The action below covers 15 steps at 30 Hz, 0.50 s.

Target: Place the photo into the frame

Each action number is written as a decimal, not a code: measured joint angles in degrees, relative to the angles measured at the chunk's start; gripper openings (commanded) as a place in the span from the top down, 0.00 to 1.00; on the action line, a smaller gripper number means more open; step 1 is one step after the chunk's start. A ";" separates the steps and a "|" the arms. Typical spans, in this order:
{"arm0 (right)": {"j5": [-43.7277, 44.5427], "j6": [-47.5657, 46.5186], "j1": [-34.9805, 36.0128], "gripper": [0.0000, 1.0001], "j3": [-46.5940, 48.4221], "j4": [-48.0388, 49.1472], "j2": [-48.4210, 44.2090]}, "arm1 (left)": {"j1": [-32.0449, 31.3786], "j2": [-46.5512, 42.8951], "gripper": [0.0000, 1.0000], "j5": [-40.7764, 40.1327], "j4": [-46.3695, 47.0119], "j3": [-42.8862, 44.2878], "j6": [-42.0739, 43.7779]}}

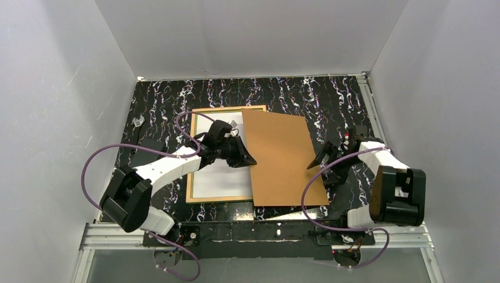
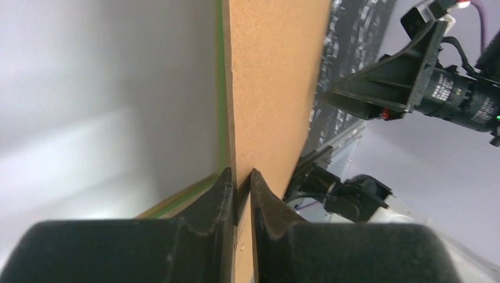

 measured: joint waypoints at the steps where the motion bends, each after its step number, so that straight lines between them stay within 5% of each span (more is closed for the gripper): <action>1: -0.15 0.00 0.00 0.02 0.15 -0.46 -0.94 | 0.00 -0.07 1.00 0.17 -0.70 0.87 -0.02; 15: -0.81 0.24 0.26 0.02 19.37 -13.03 -20.11 | -0.63 -2.69 1.00 2.64 -17.88 20.85 2.82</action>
